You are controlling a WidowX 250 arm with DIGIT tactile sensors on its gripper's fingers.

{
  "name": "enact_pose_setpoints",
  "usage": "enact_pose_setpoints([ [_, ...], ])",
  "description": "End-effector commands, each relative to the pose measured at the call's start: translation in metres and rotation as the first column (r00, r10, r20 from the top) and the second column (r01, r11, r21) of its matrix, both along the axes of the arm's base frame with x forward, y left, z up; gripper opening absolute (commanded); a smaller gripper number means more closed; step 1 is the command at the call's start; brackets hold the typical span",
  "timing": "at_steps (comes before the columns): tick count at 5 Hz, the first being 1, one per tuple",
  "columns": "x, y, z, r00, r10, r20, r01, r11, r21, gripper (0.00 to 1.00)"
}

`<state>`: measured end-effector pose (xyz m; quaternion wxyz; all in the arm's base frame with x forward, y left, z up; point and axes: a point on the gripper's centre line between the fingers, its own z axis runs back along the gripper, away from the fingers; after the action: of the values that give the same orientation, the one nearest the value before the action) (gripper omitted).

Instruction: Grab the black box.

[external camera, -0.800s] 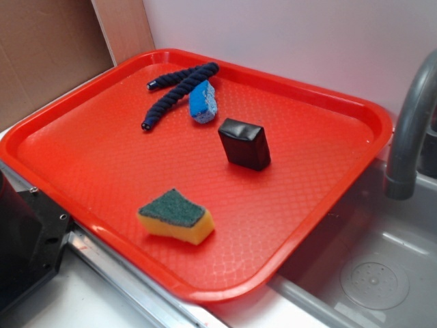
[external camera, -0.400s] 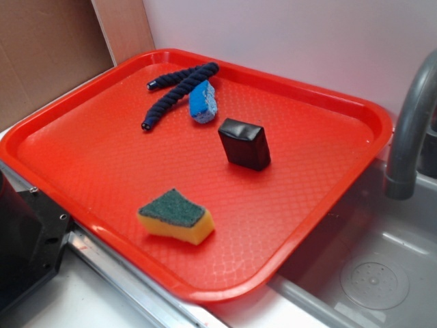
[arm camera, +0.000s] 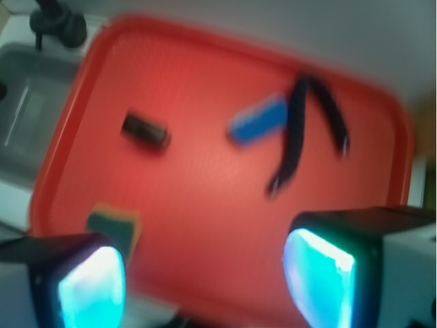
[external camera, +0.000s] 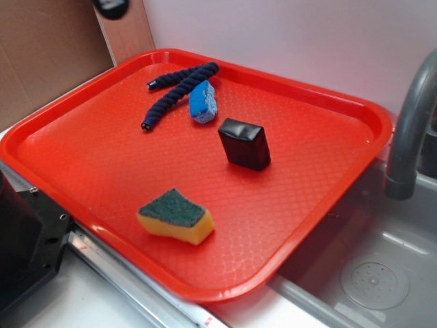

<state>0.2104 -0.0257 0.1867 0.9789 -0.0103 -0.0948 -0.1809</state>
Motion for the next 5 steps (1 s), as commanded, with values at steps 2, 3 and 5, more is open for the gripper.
enact_pose_setpoints([
  [2,0.004,-0.001,0.005,0.999,-0.007,0.032,0.007,1.000,0.000,1.00],
  [3,0.039,-0.027,-0.046,0.982,-0.139,-0.127,0.156,0.978,0.138,1.00],
  [5,0.051,-0.086,-0.121,0.819,-0.572,-0.049,0.559,0.773,0.300,1.00],
])
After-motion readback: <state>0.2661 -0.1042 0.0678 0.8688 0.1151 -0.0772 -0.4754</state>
